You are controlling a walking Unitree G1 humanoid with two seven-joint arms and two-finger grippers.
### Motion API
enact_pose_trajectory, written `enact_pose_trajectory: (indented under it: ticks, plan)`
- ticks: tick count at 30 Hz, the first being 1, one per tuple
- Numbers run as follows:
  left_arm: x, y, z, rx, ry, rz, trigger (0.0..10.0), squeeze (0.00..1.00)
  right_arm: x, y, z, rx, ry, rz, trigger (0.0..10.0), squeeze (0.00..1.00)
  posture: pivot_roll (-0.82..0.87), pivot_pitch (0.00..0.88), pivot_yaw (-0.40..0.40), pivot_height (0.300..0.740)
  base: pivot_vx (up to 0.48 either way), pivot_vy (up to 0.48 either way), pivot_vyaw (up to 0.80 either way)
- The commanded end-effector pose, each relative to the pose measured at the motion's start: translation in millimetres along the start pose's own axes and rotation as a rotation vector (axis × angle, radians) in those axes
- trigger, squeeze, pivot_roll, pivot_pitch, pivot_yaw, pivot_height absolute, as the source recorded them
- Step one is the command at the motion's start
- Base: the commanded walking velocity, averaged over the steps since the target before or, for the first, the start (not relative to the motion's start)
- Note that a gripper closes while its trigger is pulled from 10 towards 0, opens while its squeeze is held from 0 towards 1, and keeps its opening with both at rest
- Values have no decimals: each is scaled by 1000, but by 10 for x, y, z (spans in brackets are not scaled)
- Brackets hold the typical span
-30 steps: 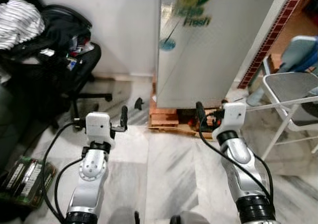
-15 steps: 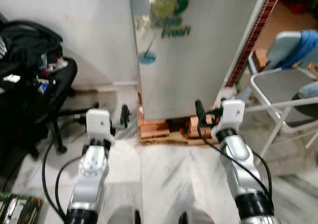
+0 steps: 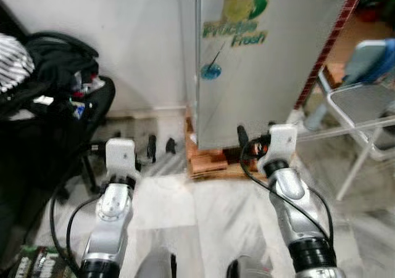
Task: Restocking fridge
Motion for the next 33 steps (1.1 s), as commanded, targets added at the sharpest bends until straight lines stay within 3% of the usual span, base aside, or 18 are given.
enact_pose_trajectory:
  ticks: [1,6,23,33]
  plan:
    - [-93,-30,-41,-21,12,22,10000,0,-87,40,63,25,1,26,10000,0,110,102,39,740,0,465,0]
    - [-80,-38,-31,-7,17,15,10000,0,-116,19,33,18,-1,32,10000,0,108,101,37,740,0,450,-178]
    - [-47,-72,-43,6,16,3,10000,0,-89,25,49,22,-24,37,10000,0,104,102,17,740,279,379,-792]
    - [-30,-84,-78,-16,0,13,10000,0,-83,13,36,18,-30,38,10000,0,103,102,6,740,423,57,-800]
Point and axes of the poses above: a point about 5 cm out from each wrist's last joint towards the gripper, its own y axis pointing out of the wrist towards the gripper, its own z axis along the axis of the wrist's last joint, x = y × z, the point moved 2 cm from there along y, pointing out of the wrist towards the gripper, and after that the axes turned 1 degree about y, right-handed, at the moved point
